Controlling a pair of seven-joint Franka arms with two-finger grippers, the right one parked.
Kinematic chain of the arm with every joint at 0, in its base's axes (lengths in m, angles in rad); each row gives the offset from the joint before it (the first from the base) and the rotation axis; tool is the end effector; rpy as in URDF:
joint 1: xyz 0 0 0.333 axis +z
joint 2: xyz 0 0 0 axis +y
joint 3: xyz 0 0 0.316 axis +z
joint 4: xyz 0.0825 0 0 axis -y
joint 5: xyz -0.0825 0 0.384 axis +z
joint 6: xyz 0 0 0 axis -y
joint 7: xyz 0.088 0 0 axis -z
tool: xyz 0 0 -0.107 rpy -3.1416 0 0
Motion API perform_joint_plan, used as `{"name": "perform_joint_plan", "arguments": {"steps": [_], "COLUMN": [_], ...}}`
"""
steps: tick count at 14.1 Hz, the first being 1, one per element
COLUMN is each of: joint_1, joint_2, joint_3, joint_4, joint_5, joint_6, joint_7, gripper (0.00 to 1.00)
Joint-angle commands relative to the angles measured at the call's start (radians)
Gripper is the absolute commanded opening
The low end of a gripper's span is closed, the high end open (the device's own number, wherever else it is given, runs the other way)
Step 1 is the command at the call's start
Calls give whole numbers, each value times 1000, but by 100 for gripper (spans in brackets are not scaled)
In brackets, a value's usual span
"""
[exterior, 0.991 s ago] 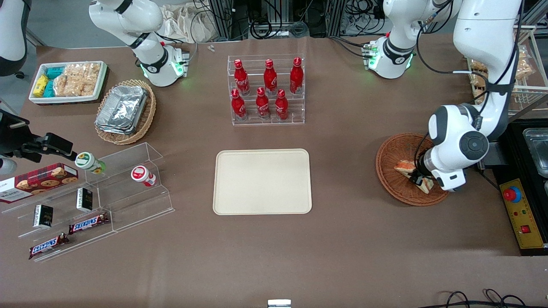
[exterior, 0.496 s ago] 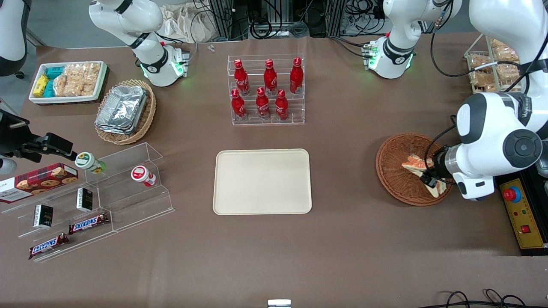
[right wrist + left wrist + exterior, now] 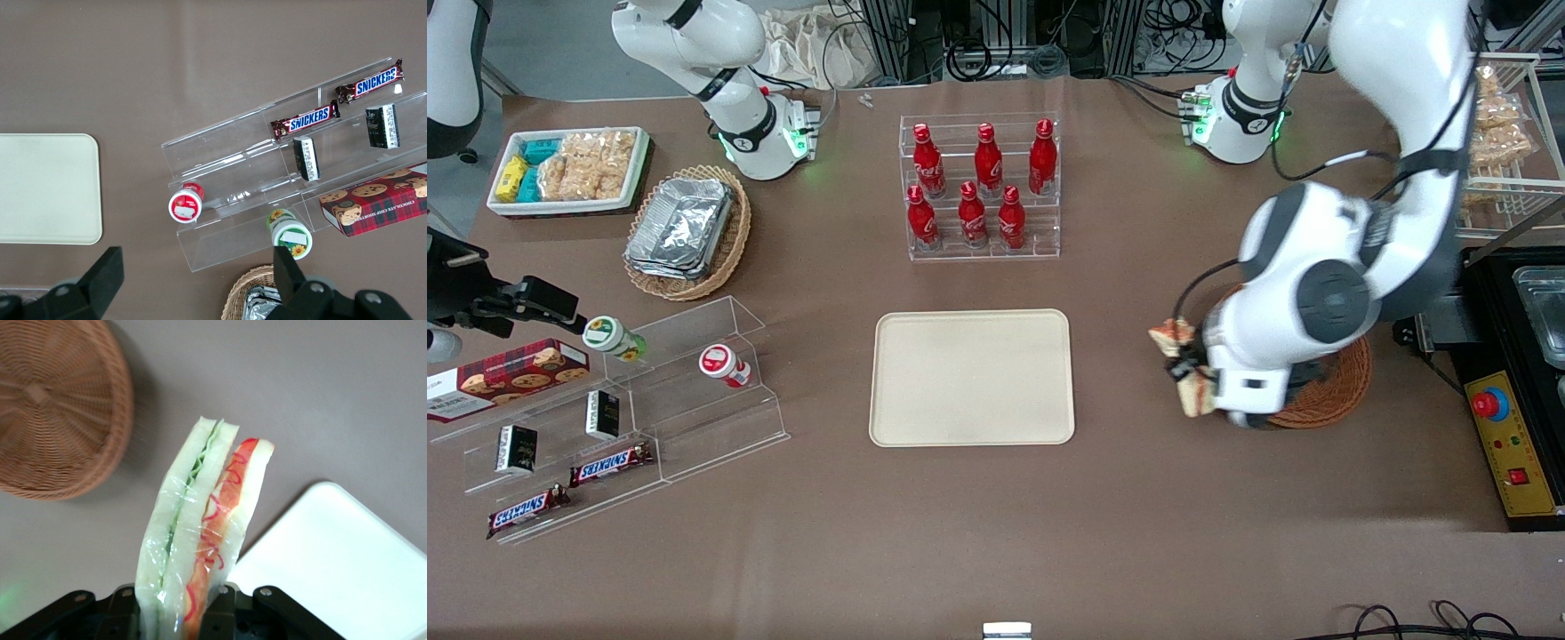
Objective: Place sandwich from basket to tray
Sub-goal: 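Lift the sandwich and carry it over the cream tray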
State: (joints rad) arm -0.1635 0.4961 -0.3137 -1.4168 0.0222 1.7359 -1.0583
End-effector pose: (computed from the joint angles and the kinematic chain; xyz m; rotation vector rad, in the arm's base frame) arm 0.6195 -0.2774 0.4126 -2.9729 -0.9196 0.3114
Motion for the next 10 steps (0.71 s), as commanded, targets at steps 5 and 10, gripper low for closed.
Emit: {"name": "perform_joint_plan", "arguments": {"steps": [5, 10], "joint_1": [-195, -231], "joint_2": [258, 340], "joint_3": [-22, -21], "joint_4": [114, 105], "joint_5": [77, 107], "joint_6": [155, 263], "joint_7": [101, 103], "gripper": [0, 0]}}
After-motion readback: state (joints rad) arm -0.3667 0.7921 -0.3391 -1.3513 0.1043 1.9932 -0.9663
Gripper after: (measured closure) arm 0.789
